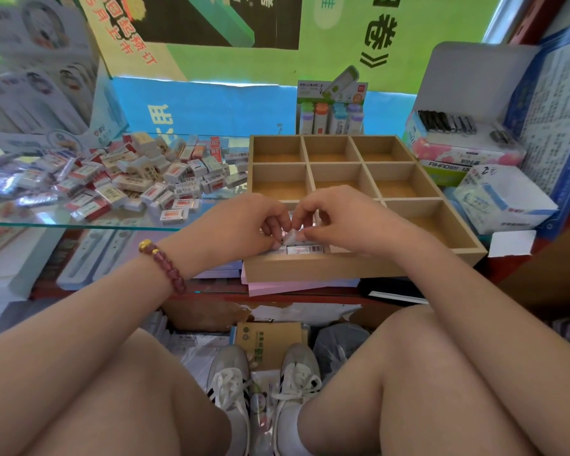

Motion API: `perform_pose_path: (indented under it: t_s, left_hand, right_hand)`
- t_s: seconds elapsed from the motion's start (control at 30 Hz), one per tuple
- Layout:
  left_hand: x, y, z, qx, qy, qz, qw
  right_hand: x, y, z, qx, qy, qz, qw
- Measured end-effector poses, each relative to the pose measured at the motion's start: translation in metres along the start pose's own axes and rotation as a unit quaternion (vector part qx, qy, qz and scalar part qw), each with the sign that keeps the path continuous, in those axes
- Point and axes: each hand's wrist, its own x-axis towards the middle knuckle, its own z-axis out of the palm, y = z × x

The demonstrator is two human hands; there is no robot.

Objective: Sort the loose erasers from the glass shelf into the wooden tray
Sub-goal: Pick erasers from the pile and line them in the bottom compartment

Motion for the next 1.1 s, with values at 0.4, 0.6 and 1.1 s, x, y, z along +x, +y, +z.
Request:
perform_pose_path:
  t_s: [0.4, 0.6, 1.1]
  left_hand:
    - [-0.008, -0.01, -0.009, -0.026, 0.022, -0.008, 0.999]
    - [-0.012, -0.008, -0.008, 0.007, 0.023, 0.005, 1.0]
    - [-0.017, -0.003, -0.002, 0.057, -0.007, 0.018, 0.998]
  right_hand:
    - [0.012, -0.017, 0.002, -0.195, -0.002, -0.059, 0.979]
    - [0.011, -0.022, -0.001, -0.198, -0.012, -0.035, 0.979]
    - [0.022, -0.044, -0.009, -0.251, -0.08, -0.007, 0.965]
